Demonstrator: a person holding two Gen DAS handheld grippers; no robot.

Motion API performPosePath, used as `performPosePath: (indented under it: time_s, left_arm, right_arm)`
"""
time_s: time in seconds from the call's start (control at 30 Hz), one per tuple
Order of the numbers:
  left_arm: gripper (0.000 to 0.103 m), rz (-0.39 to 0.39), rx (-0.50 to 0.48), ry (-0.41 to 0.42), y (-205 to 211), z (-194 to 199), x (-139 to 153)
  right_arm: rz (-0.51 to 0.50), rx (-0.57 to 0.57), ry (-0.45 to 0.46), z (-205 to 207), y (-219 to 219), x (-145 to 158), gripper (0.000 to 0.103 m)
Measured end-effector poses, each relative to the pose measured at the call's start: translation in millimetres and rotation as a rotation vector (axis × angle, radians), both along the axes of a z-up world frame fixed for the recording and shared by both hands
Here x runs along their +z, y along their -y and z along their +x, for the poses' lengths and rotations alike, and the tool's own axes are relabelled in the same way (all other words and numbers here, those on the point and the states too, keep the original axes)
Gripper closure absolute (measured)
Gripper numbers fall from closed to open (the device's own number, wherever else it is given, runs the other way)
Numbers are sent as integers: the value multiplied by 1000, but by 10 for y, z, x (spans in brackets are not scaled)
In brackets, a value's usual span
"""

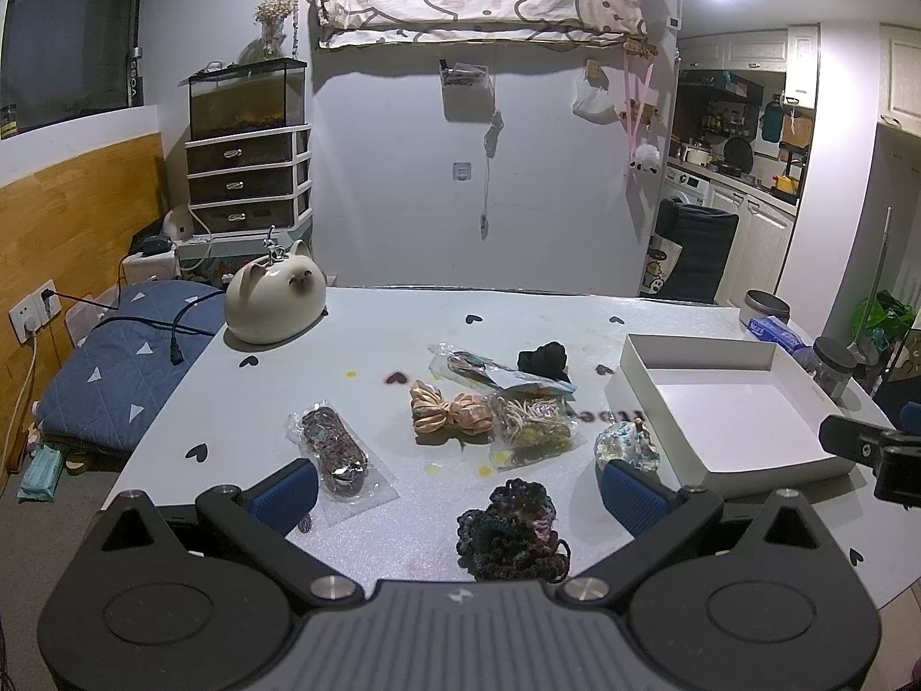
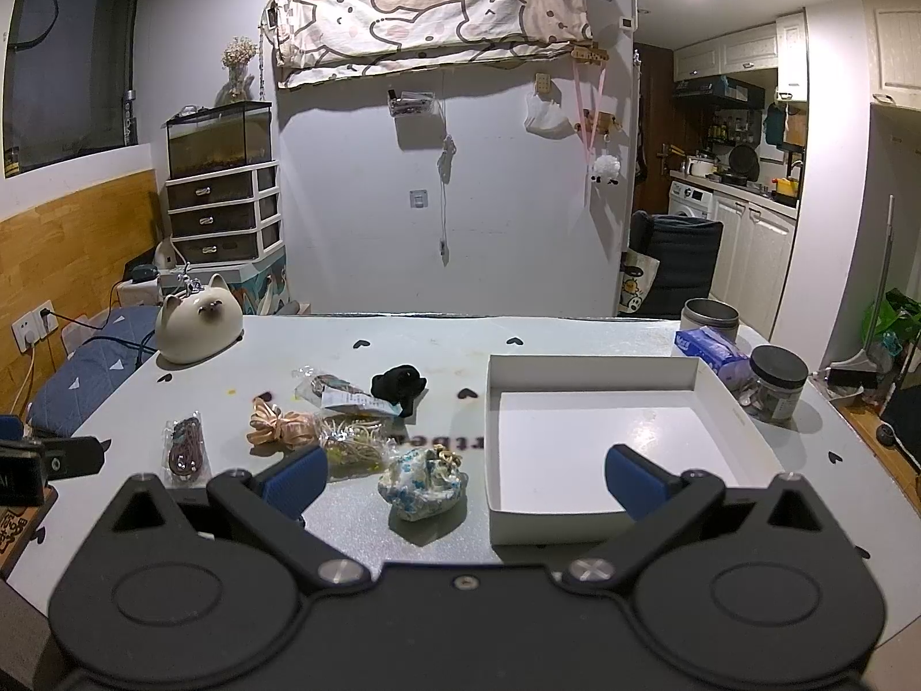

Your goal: Organize soft objects

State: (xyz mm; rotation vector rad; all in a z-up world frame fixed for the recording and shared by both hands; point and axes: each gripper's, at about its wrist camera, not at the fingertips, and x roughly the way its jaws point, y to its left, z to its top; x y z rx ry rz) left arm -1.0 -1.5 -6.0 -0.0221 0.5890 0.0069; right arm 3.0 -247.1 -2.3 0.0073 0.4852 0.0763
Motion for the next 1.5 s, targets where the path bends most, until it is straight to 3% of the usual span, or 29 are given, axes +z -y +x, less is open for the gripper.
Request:
performPosePath:
  time_s: [0.9, 1.5]
  left_arm:
    - [0, -7, 1, -12, 46, 71, -70]
    - [0, -33, 45, -138, 58, 640, -280]
  right_arm:
    - [1, 7, -8, 27, -16, -36, 0]
    - [-30, 91, -117, 754, -55, -213, 0]
